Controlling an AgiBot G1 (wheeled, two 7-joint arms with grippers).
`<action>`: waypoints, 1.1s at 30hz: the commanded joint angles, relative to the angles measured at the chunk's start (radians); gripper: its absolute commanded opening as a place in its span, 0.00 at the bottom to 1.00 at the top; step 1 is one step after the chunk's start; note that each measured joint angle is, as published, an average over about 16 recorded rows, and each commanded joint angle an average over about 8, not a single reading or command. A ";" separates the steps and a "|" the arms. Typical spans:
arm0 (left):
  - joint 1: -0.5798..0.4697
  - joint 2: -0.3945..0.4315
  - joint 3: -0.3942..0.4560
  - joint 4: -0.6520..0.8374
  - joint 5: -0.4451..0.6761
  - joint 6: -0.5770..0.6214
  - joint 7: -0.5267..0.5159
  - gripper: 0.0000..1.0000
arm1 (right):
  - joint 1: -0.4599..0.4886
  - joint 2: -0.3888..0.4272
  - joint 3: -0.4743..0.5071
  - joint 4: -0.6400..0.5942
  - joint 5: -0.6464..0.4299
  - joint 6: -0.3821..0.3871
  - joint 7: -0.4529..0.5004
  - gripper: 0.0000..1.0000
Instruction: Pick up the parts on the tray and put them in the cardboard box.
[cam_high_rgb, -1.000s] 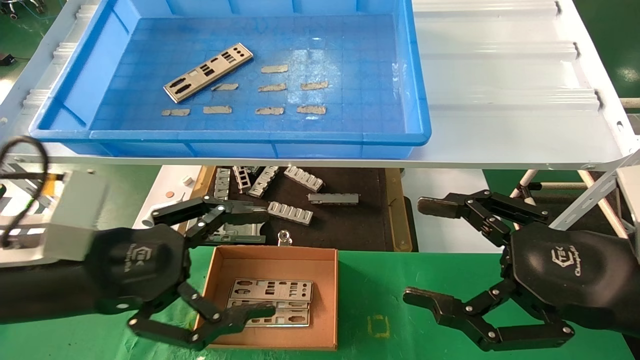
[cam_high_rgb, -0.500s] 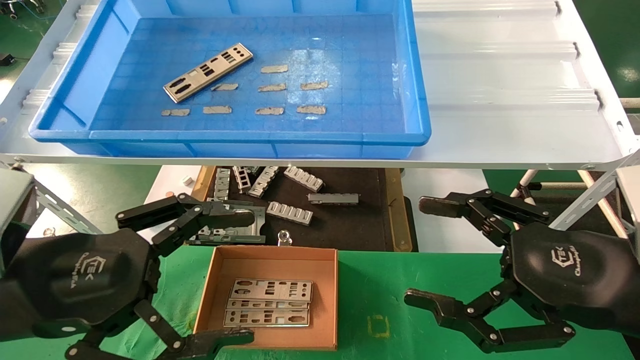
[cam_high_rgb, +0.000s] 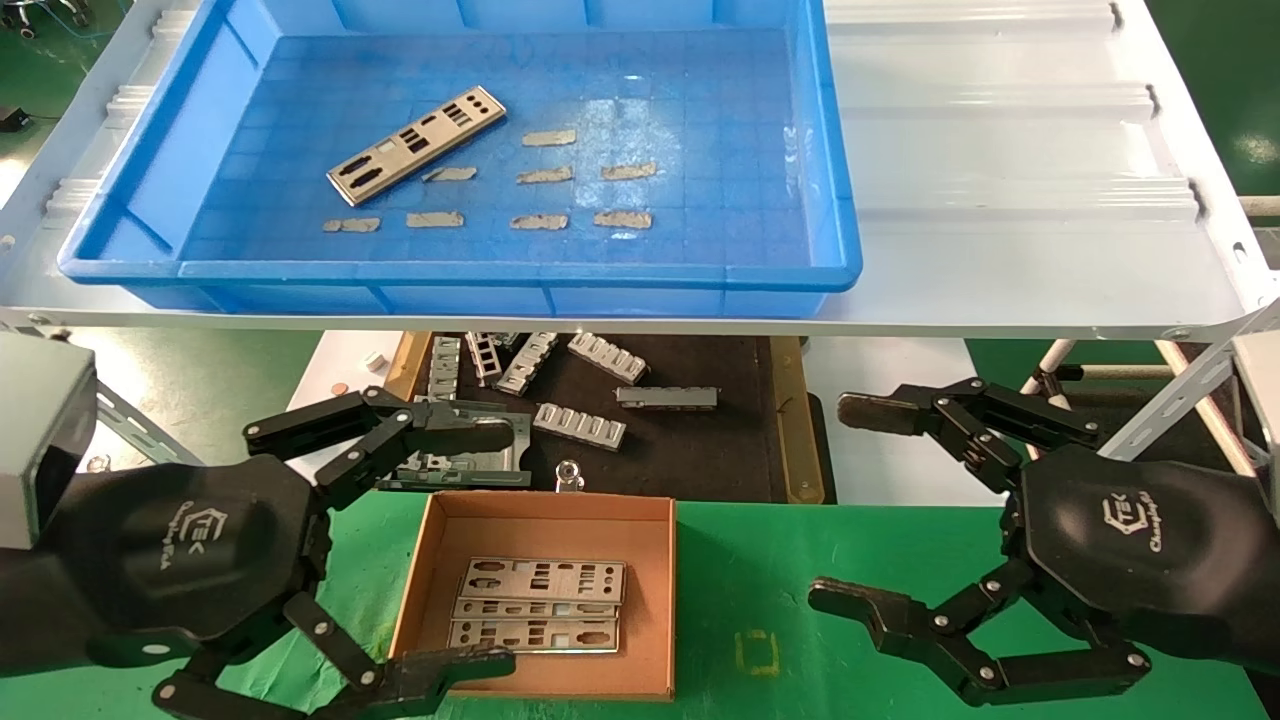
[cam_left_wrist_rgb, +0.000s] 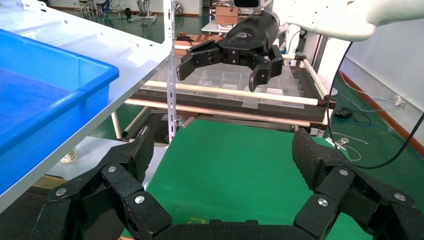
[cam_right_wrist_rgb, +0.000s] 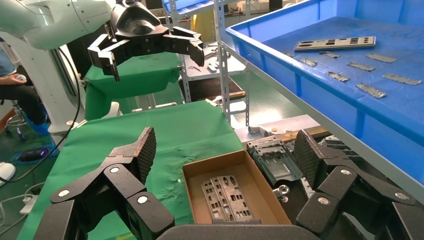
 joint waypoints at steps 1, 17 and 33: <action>-0.001 0.001 0.002 0.001 0.001 -0.001 0.001 1.00 | 0.000 0.000 0.000 0.000 0.000 0.000 0.000 1.00; -0.003 0.002 0.006 0.004 0.004 -0.003 0.002 1.00 | 0.000 0.000 0.000 0.000 0.000 0.000 0.000 1.00; -0.004 0.003 0.007 0.005 0.005 -0.004 0.003 1.00 | 0.000 0.000 0.000 0.000 0.000 0.000 0.000 1.00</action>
